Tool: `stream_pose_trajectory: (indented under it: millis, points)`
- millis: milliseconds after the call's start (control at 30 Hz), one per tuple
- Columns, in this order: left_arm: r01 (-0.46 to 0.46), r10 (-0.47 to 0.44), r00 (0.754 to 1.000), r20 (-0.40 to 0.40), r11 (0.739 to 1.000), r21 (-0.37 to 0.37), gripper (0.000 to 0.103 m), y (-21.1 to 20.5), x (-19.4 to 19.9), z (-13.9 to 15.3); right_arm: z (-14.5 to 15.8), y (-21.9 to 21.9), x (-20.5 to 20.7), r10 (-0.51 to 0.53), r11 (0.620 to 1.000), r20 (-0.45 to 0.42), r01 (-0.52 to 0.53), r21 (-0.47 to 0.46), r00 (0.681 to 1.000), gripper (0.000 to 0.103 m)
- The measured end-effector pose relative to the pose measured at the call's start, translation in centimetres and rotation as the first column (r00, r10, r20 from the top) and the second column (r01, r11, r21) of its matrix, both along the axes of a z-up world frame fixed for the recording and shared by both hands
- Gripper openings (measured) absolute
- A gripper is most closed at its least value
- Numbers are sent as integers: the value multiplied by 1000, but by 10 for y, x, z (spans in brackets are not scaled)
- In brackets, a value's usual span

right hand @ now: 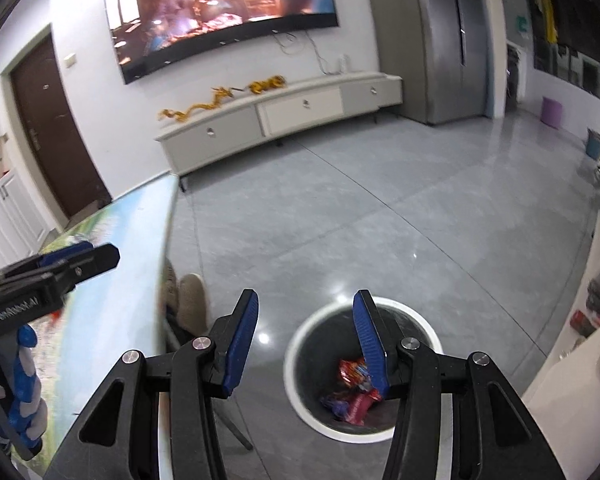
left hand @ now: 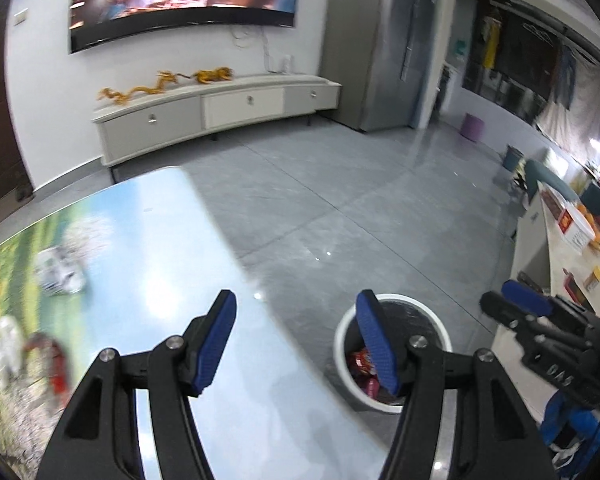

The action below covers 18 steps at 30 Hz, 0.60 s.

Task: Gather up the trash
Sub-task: 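Move both open tools back toward the white bags on the table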

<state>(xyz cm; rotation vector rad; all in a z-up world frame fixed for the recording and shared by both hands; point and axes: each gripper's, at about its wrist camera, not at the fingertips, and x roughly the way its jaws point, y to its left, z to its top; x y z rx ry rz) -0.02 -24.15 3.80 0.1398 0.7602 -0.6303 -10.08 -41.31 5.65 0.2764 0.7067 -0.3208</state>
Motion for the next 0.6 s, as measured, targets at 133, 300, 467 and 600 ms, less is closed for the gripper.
stream_pose_trajectory:
  millis: [133, 300, 467, 600]
  points:
    - [-80, 80, 997, 14, 997, -18, 61, 48, 2, 3, 14, 28, 9, 55, 998, 34, -55, -10, 998, 49]
    - [-205, 206, 978, 17, 978, -42, 60, 119, 3, 2, 19, 63, 23, 131, 991, 43, -131, -16, 990, 49]
    - [-346, 347, 938, -7, 936, -70, 61, 198, 7, -3, 19, 101, 39, 216, 976, 43, -216, -12, 975, 49]
    - [-459, 458, 888, -32, 886, -65, 61, 263, 12, -15, 15, 126, 50, 274, 962, 35, -273, -10, 961, 49]
